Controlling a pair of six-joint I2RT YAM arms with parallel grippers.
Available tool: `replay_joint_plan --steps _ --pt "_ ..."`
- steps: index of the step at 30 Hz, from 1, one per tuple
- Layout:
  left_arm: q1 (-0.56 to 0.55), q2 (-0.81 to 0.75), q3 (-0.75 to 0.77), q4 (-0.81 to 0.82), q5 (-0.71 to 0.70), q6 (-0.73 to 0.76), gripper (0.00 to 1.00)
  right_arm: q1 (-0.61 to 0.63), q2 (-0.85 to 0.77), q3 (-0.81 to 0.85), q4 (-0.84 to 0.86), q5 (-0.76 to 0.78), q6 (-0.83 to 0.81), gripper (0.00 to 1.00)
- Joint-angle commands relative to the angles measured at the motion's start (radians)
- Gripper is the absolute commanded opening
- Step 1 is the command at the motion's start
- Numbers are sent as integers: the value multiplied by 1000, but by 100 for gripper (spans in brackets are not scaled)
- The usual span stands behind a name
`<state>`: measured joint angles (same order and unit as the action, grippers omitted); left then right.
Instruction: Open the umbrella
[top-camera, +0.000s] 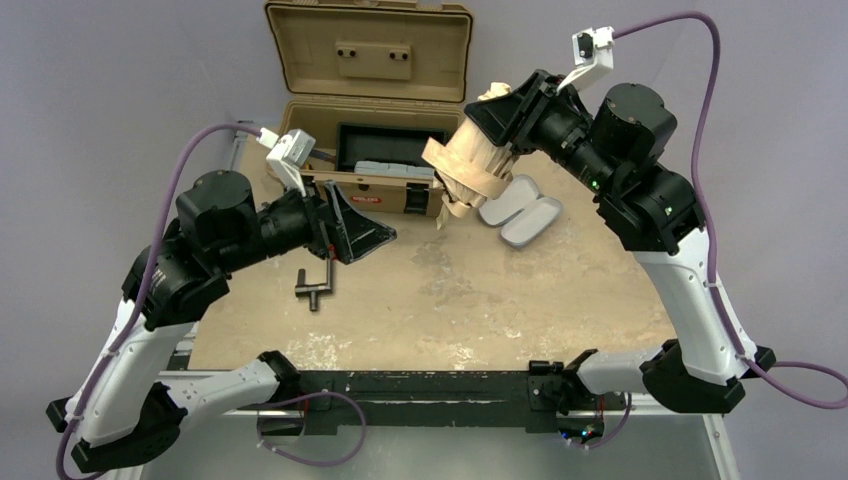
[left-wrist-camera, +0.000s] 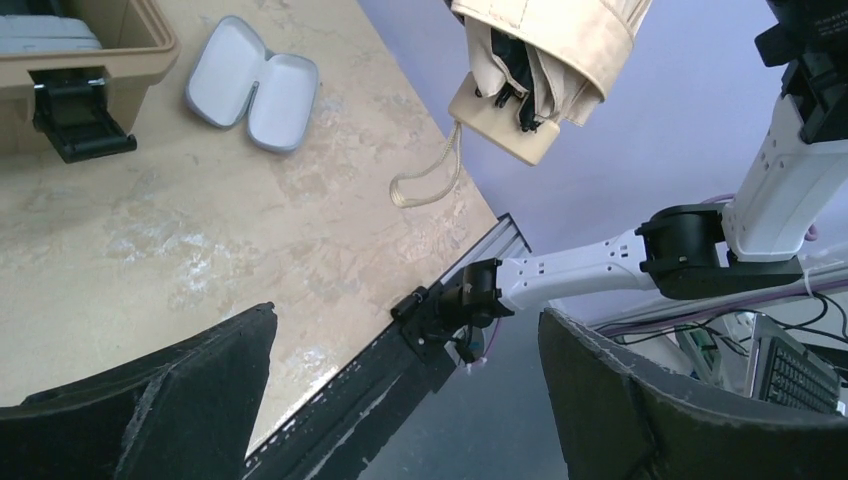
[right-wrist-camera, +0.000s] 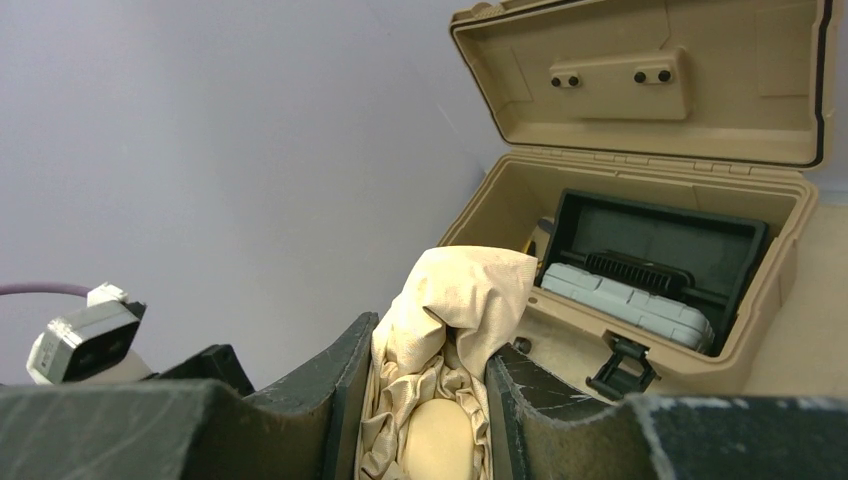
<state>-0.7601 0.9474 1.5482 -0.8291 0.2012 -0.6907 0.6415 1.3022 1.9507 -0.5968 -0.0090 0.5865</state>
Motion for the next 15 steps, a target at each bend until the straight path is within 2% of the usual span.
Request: replay_joint_plan --steps 1,7,9,12,15 --pt "-95 3 -96 233 -76 72 100 2 -10 -4 74 -17 17 0" --pt "-168 17 -154 420 -112 240 100 3 -72 -41 240 -172 -8 0" --pt "-175 9 -170 478 -122 286 100 2 -95 -55 275 -179 -9 0" --pt "-176 15 -151 486 -160 338 100 2 -100 -51 274 -186 0 0" --pt "-176 37 -133 497 -138 361 100 2 -100 -51 260 -168 9 0"
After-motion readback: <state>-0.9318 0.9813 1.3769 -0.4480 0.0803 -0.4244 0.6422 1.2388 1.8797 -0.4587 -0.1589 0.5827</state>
